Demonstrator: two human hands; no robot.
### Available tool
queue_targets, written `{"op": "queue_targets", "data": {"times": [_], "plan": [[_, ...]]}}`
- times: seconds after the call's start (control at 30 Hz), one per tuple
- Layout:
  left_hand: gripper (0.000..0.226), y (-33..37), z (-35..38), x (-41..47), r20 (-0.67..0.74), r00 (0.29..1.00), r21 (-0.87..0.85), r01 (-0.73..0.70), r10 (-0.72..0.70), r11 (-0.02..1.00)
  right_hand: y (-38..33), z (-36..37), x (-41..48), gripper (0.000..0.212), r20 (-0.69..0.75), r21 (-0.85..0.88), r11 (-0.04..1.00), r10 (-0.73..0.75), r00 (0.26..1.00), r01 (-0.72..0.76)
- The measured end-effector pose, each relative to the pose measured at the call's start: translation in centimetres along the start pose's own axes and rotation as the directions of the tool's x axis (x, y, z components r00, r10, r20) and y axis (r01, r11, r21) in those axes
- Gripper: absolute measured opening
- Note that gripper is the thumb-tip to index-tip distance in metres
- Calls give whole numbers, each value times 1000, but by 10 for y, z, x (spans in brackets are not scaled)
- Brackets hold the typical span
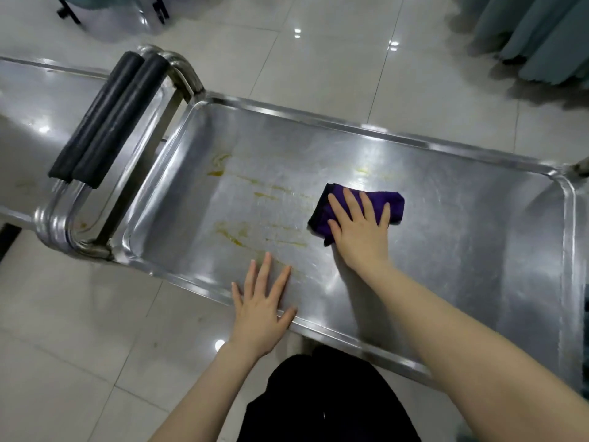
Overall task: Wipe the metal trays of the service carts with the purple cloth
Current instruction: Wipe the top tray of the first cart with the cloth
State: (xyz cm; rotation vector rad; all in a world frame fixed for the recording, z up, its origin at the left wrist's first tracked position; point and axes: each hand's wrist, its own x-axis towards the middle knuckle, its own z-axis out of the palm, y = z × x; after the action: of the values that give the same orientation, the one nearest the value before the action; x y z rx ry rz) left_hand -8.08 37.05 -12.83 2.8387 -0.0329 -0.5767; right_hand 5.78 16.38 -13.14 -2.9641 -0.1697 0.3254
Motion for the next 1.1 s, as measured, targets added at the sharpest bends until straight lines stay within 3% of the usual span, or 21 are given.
{"op": "queue_targets", "data": {"times": [0.17,0.33,0.4,0.53,0.7,0.97,1.1], "plan": [[92,-2,-13,15,-60,998,6,-35,36,999,-6,15,-64,52,-24,-38,998,-53,998,52],[71,-5,-38,64,-76,984,59,-159,164,985,-9,28,-114,53,-11,-96,979,-184,983,182],[64,-4,-46,84,-98,978,82,-174,182,981,-12,21,-96,53,21,-99,986,-133,991,134],[59,-4,-56,116,-96,958,127,-257,270,958,-15,4,-14,51,-26,-81,991,101,995,-103],[55,-13,-58,126,-109,929,166,-333,353,928,-18,-7,52,52,-46,16,931,364,930,-364],[41,-25,-72,139,-196,831,195,-487,521,851,-56,25,-77,54,-112,-2,963,267,957,-269],[44,-33,-74,143,-182,801,208,-535,570,818,-47,24,-66,53,-86,-40,969,241,967,-245]]}}
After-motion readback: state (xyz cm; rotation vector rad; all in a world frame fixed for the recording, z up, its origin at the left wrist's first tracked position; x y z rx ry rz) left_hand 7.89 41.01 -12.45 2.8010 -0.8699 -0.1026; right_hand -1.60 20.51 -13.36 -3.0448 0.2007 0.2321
